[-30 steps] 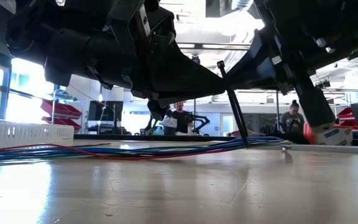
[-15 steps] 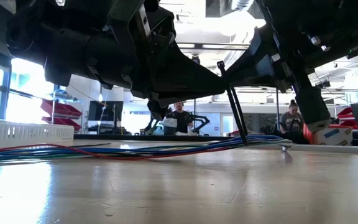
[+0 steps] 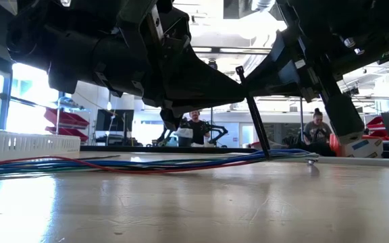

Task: Ziptie cables
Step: Wrap the zip tie on the cable

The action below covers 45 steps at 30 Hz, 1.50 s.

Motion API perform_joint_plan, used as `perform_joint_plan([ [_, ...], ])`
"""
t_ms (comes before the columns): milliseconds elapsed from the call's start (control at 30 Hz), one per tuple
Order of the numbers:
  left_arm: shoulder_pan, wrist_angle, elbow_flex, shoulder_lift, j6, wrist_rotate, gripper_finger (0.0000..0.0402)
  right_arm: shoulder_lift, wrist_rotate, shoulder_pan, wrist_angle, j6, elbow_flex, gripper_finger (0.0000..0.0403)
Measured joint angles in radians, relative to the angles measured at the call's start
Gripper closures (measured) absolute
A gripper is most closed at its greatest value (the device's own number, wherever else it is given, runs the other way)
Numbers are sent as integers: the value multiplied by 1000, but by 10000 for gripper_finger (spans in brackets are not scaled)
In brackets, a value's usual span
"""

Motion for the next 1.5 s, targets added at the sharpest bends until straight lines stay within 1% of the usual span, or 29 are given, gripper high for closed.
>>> perform_joint_plan([
  [200, 0, 0, 0, 0, -1, 0, 402, 0, -5, 1, 16, -29, 0, 403],
  [367, 0, 0, 0, 0, -10, 13, 402, 0, -42, 1, 76, -99, 0, 403],
  [467, 0, 1, 0, 0, -19, 21, 402, 0, -48, 1, 91, -131, 0, 403],
  [800, 6, 58, -1, 0, -51, 64, 402, 0, -81, 1, 107, -143, 0, 403],
  [1000, 21, 66, -9, 0, -80, 66, 402, 0, -82, 2, 133, -157, 0, 403],
  [1267, 26, 217, -81, 0, -105, 64, 402, 0, -79, 23, 169, -175, 0, 403],
  [1367, 29, 231, -97, 0, -100, 65, 402, -1, -69, 19, 166, -160, 0, 403],
  [1500, 20, 172, -109, 0, 2, 55, 401, -1, -65, 10, 165, -129, 0, 403],
])
